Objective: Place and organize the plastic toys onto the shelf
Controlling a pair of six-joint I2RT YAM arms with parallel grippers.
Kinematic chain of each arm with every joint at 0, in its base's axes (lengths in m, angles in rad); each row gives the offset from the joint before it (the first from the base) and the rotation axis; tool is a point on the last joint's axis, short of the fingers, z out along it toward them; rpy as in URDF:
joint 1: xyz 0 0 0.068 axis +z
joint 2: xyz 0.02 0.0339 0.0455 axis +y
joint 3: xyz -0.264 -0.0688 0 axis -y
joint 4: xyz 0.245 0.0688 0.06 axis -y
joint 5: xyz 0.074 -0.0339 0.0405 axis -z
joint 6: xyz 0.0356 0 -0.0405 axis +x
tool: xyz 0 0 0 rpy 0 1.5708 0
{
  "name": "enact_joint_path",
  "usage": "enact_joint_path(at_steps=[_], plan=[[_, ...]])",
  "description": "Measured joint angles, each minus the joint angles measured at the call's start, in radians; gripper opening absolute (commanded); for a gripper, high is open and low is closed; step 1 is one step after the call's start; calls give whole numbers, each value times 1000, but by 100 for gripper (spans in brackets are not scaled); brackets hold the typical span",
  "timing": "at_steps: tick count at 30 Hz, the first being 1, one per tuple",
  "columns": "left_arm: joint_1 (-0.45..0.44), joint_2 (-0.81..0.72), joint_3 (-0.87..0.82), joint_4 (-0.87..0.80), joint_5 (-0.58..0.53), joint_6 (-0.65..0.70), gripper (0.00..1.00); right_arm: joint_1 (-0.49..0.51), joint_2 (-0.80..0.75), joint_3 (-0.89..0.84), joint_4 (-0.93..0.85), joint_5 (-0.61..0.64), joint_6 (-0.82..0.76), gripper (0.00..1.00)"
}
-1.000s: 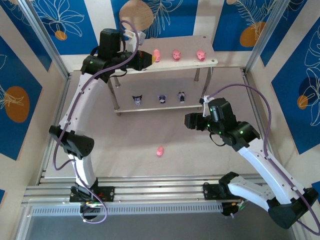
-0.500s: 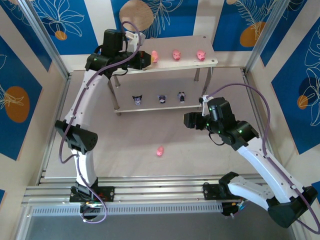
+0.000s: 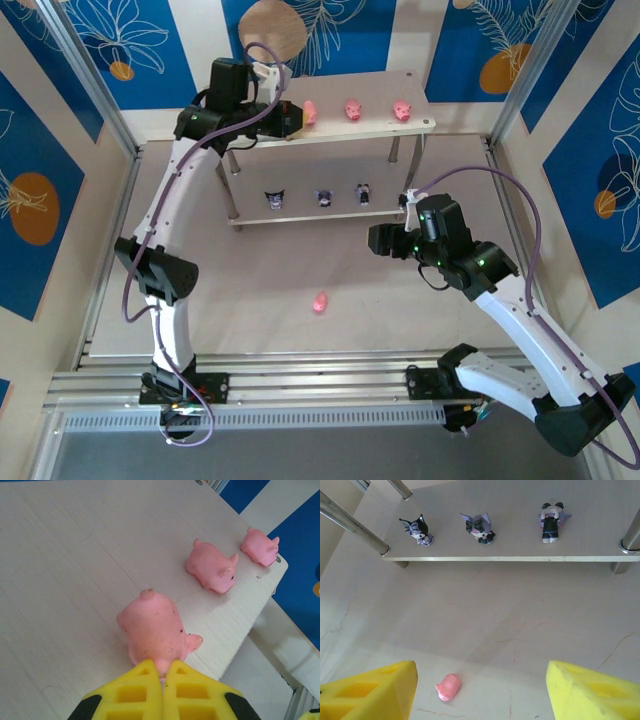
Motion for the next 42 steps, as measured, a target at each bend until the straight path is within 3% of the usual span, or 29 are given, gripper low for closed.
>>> enact_joint_path(at_steps=[8, 24, 42], plan=[[0, 27, 34, 0, -14, -5, 12, -7, 0, 0, 0, 0, -4, 70], [5, 53, 52, 10, -14, -26, 27, -29, 0, 0, 0, -8, -12, 70], [5, 39, 54, 15, -45, -23, 35, -30, -1, 0, -1, -31, -11, 70]])
